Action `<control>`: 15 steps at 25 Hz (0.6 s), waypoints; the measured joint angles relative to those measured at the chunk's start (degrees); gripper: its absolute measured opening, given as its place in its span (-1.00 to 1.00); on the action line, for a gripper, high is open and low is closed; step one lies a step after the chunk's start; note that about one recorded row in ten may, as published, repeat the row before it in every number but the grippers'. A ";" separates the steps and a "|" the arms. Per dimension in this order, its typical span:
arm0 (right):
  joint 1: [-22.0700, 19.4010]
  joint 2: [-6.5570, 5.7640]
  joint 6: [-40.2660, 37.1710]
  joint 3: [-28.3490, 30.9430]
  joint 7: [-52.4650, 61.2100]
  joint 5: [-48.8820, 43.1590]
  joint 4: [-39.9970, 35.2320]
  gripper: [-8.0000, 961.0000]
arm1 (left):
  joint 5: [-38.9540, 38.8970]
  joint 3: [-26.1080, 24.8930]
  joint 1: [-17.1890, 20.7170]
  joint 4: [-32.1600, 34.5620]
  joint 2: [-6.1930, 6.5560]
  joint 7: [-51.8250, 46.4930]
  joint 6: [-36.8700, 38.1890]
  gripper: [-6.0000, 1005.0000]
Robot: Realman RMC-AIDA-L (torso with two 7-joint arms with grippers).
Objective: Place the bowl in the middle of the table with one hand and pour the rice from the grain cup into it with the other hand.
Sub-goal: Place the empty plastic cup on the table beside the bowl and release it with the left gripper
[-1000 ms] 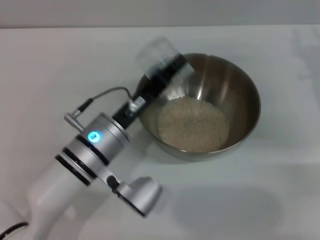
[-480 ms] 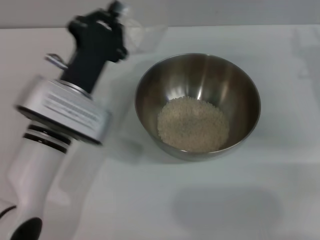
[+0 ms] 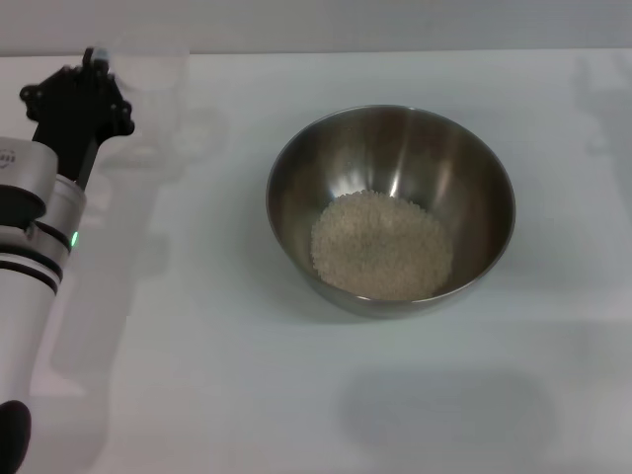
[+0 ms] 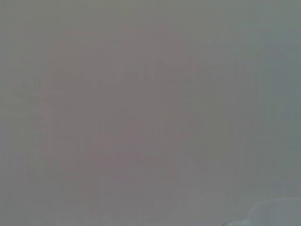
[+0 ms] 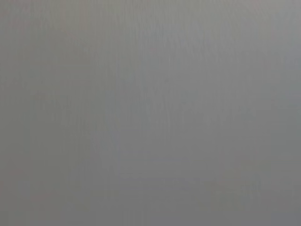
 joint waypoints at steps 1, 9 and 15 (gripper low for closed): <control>0.00 0.00 0.00 0.00 0.00 0.00 0.00 0.09 | 0.00 0.00 0.00 0.00 0.00 0.00 0.00 -0.75; 0.00 0.00 -0.16 0.00 0.00 -0.05 0.01 0.09 | -0.10 -3.30 0.08 1.45 -0.04 -3.39 -7.78 -0.73; -0.02 -0.02 -0.18 0.00 0.00 -0.05 0.01 0.09 | -0.16 -4.79 0.40 2.17 -0.08 -7.58 -11.70 -0.72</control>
